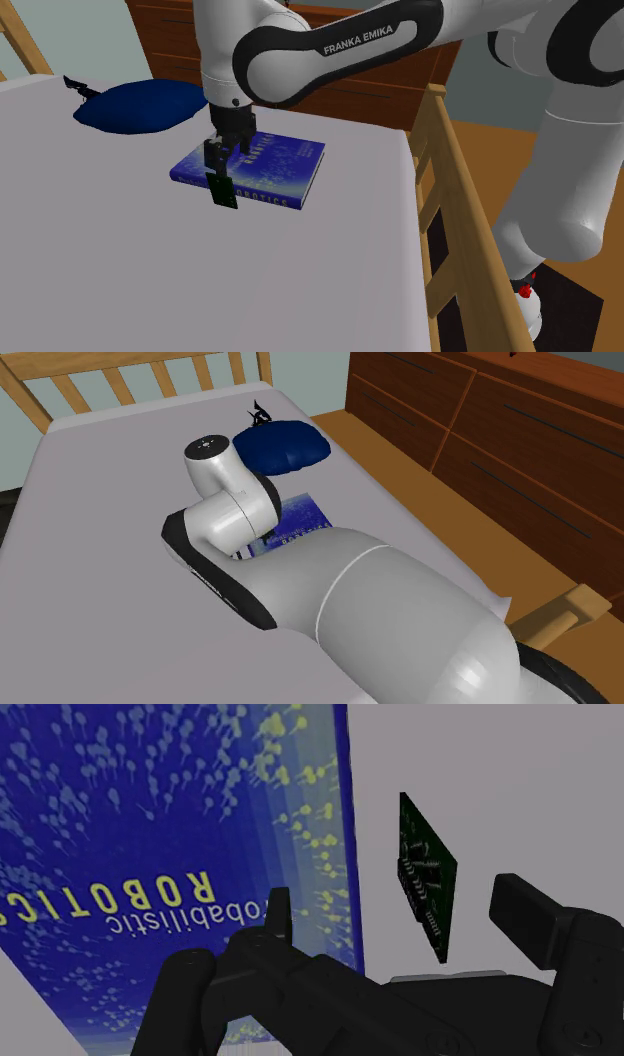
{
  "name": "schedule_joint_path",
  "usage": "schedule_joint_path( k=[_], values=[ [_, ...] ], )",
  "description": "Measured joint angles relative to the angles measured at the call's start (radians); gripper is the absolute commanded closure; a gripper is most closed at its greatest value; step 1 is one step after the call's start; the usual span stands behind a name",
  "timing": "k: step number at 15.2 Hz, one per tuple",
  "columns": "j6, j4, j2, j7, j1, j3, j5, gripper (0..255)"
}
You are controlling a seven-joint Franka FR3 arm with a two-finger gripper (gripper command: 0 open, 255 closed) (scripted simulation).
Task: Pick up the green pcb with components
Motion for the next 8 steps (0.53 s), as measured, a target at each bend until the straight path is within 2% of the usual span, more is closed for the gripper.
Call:
schedule_joint_path(
  k=[4, 8],
  values=[
    [-0.009, 0.102, 0.104, 0.029, 0.054, 0.003, -0.055, 0],
    [0.037, 0.077, 0.129, 0.042, 0.060, -0.002, -0.071, 0]
  ],
)
